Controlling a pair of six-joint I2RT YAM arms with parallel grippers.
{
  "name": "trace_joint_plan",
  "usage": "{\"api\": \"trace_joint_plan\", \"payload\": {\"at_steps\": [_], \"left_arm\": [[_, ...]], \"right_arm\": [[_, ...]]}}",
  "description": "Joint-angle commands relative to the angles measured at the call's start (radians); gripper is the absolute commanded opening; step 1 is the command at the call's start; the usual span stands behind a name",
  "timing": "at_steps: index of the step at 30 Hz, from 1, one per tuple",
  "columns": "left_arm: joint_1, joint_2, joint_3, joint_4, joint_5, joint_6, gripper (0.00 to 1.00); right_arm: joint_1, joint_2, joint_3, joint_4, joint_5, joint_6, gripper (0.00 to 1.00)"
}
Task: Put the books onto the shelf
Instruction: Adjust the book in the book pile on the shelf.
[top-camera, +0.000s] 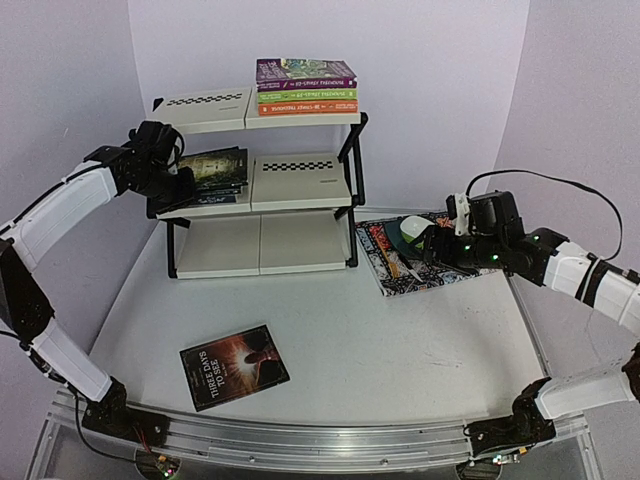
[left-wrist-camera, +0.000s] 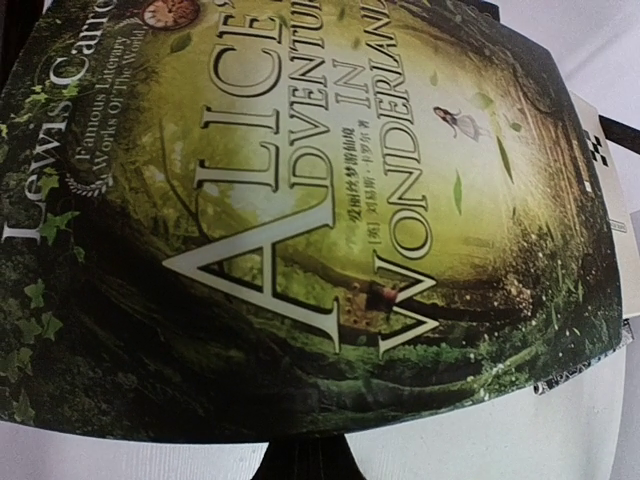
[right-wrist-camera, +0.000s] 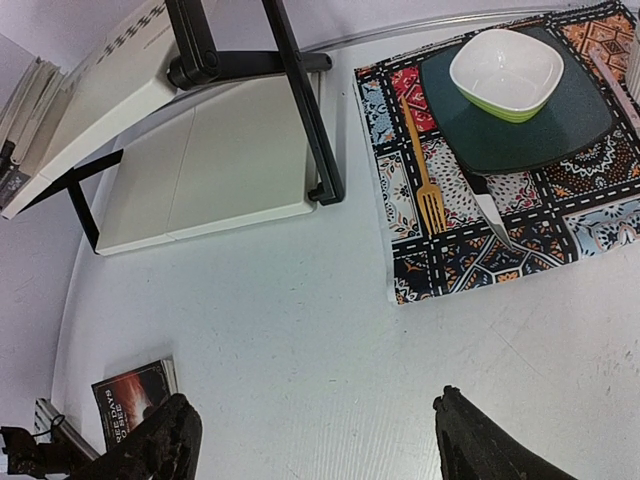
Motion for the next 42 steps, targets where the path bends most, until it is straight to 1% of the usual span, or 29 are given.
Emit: {"api": "trace_joint_plan", "payload": {"at_steps": [1,8,18,20,25,26,28,34,42], "left_arm": [[0.029,-0.003,0.061,0.009,-0.067,0.032,0.0],[0.074,0.017,0.077,0.009,-0.066,0.054,0.0],[0.093,0.043,0.094,0.01,-0.067,0.058,0.0],[0.093,0.045,0.095,0.014,-0.04,0.047,0.0],[0.093,0.063,0.11,0.049,0.103,-0.016,0.0],[0.093,0.07,0.112,0.062,0.151,-0.03,0.0],[0.093,0.084,0.116,0.079,0.183,-0.047,0.0],[0.093,0.091,0.137,0.082,0.125,-0.031,0.0],[0.097,0.004,0.075,0.074,-0.063,0.027,0.0]], "right_arm": [[-0.003,-0.031,0.005,0.009,0.011,-0.003,0.81],[-0.003,-0.029,0.005,0.007,0.013,-0.001,0.81],[-0.002,-0.026,0.007,0.007,0.012,-0.001,0.81],[-0.003,-0.024,0.006,0.007,0.013,0.0,0.81],[-0.002,-0.014,0.008,0.007,0.009,0.003,0.81],[-0.003,-0.014,0.008,0.007,0.009,0.005,0.81],[-0.002,-0.013,0.009,0.007,0.007,0.005,0.81],[-0.003,-0.028,0.003,0.007,0.012,0.002,0.81],[-0.002,-0.024,0.004,0.007,0.009,0.002,0.81]]}}
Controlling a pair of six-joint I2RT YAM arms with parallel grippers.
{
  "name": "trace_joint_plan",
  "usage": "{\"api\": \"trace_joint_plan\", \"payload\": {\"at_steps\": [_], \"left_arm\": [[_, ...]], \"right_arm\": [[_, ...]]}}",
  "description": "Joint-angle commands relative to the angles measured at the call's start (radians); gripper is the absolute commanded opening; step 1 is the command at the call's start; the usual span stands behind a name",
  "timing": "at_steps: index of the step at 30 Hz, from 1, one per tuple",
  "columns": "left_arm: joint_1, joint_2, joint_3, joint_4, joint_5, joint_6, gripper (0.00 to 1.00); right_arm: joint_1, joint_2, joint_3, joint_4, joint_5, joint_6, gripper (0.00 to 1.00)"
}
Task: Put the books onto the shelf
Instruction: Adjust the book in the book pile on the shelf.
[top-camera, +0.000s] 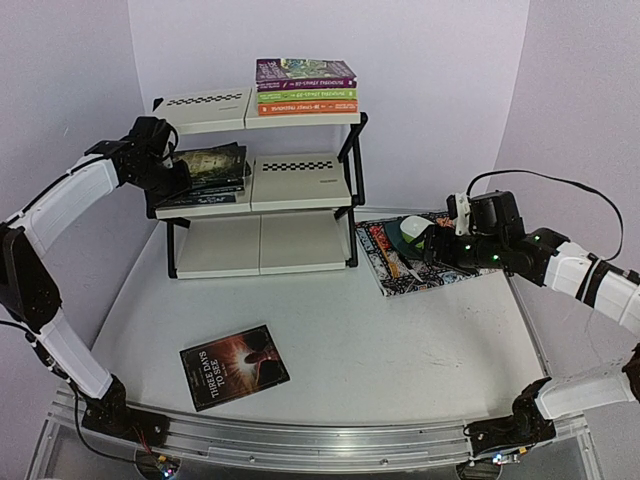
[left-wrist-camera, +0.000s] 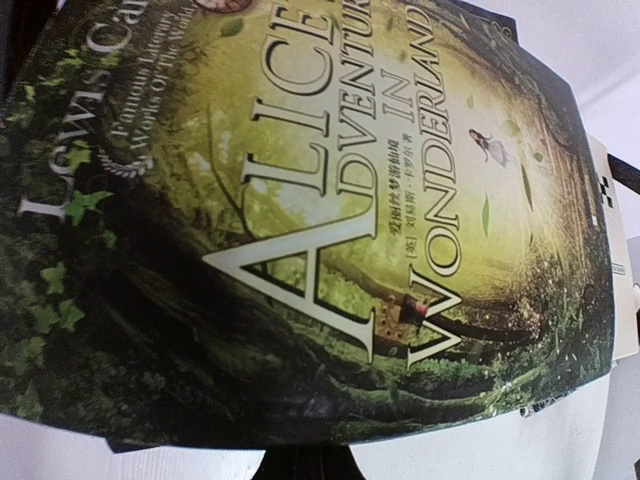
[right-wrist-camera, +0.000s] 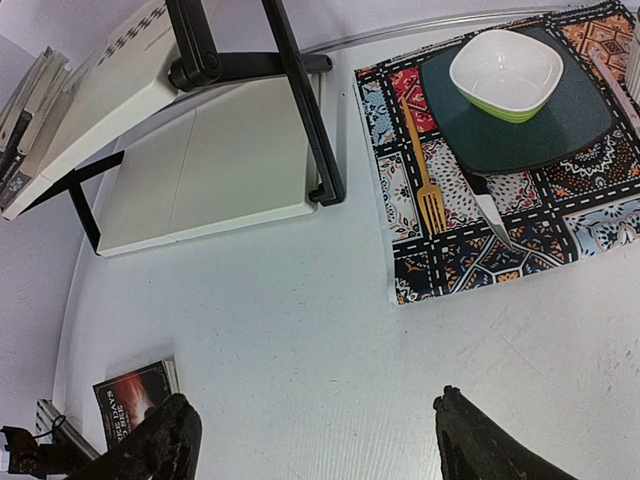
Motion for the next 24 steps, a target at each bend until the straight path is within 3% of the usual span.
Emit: {"api": "trace_joint_plan", "payload": {"at_steps": [1,8,12,17,22,24], "left_arm": [[0.015,-0.083,-0.013,0.068,-0.169,0.046,0.0],[0.018,-0.113,-0.039,0.051,-0.249,0.081,0.0],[0.018,-0.122,-0.044,0.052,-0.204,0.079,0.0],[0.018,-0.197,-0.11,0.051,-0.127,0.044,0.1],[0.02,-0.291,-0.184,0.052,-0.098,0.017,0.14],[0.038,-0.32,-0.202,0.051,-0.084,0.005,0.14]], "right_arm": [[-0.002,-0.019,0.004,0.007,0.004,-0.001,0.81],[-0.003,-0.02,0.008,0.007,-0.001,0.003,0.81],[-0.003,-0.006,0.016,0.007,-0.026,0.012,0.81],[-0.001,0.068,0.035,0.068,-0.145,0.054,0.81],[0.047,0.228,0.112,0.296,-0.218,0.127,0.71],[0.08,0.304,0.162,0.392,-0.223,0.159,0.59]]}}
